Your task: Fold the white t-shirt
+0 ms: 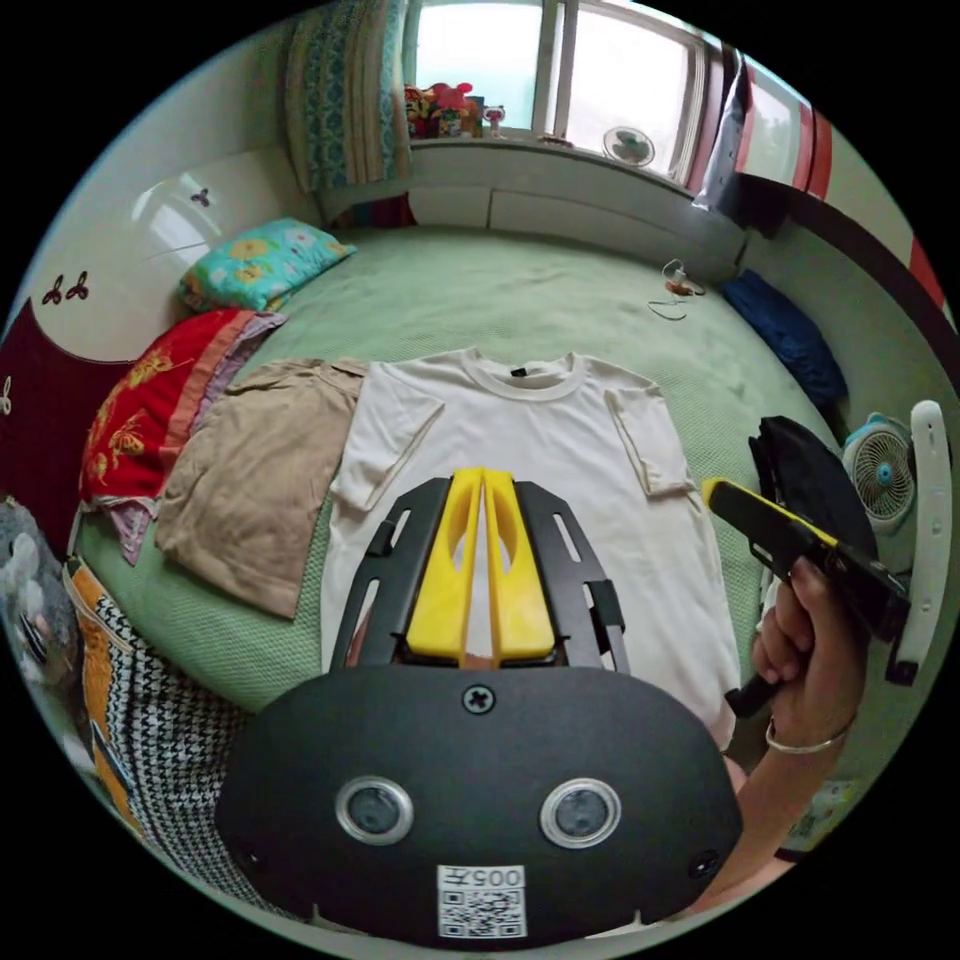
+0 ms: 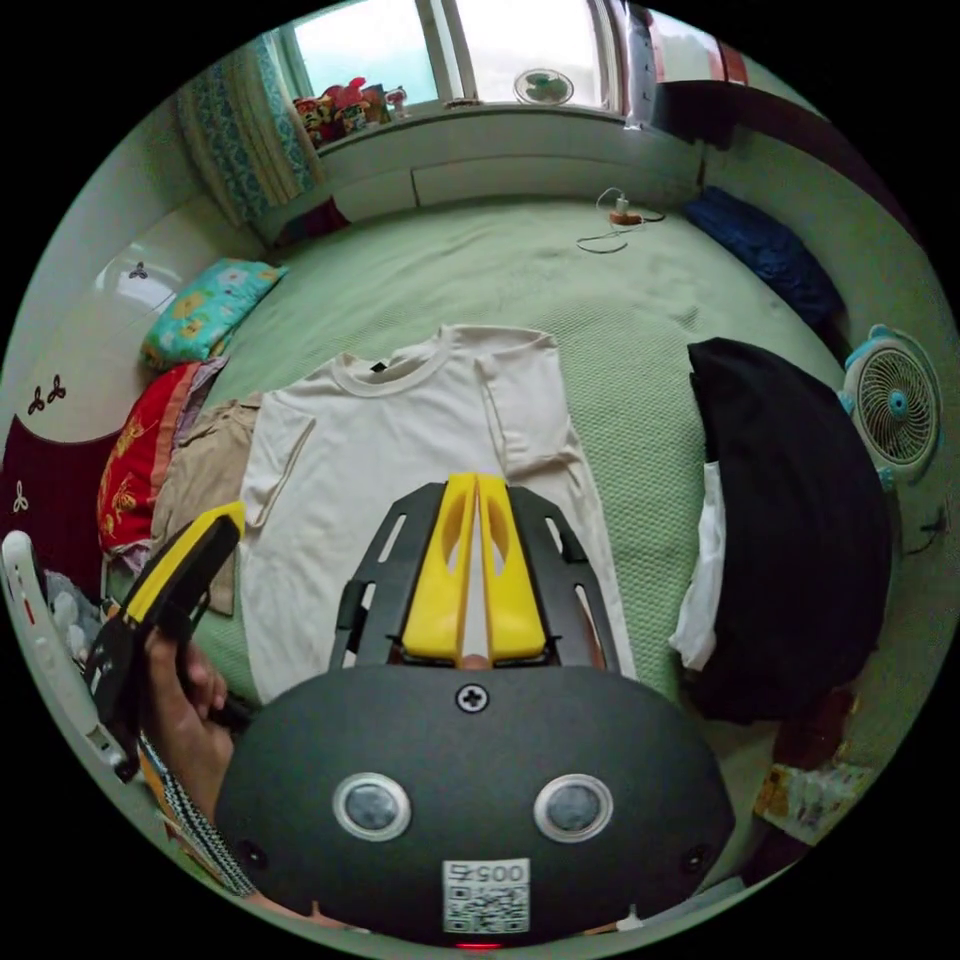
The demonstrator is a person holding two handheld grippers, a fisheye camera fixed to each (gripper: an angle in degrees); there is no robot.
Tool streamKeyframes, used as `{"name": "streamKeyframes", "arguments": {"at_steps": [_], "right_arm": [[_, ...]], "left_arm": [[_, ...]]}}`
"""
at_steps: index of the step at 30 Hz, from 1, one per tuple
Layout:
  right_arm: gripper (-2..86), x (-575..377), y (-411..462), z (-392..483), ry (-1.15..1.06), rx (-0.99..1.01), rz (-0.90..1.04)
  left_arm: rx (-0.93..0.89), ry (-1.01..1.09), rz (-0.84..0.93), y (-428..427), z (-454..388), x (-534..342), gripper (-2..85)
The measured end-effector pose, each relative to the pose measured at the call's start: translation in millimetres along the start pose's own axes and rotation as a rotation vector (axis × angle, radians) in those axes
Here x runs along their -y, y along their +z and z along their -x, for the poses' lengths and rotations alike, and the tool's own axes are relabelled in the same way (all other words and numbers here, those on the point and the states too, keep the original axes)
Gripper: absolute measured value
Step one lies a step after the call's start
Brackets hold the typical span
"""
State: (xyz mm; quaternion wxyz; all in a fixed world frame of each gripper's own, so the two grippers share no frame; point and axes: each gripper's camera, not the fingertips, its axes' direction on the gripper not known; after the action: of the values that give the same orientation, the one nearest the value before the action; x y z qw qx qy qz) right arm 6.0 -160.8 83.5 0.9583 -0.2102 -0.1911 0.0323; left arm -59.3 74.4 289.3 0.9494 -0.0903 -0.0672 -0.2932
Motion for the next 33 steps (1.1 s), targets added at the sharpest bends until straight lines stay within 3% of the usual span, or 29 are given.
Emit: {"name": "streamKeyframes", "arguments": {"at_steps": [5, 10, 14, 21, 27, 33], "right_arm": [[-0.9, -8, -8, -21, 0.005, 0.095, 0.036], [-1.0, -17, -16, -29, -0.067, -0.001, 0.013], [-1.1, -26, -26, -29, -0.191, 0.005, -0.03], [-1.2, -40, -14, -15, -0.403, -0.072, 0.077], [-1.2, -41, -21, -23, -0.373, 0.002, 0.038], [-1.1, -42, -33, -45, -0.318, 0.102, -0.083]], "left_arm": [[0.044, 0.018, 0.059, 2, -20, -1, -0.1], [-0.078, 0.033, 0.119, 11, -26, -1, -0.3], [-0.114, 0.029, 0.096, 6, -24, -1, -0.3], [-0.095, 0.079, 0.246, 25, -22, 0, -0.2], [-0.015, 0.064, 0.141, 24, -11, 2, 0.0], [-0.074, -0.012, 0.119, 47, 20, 13, 0.3]]}}
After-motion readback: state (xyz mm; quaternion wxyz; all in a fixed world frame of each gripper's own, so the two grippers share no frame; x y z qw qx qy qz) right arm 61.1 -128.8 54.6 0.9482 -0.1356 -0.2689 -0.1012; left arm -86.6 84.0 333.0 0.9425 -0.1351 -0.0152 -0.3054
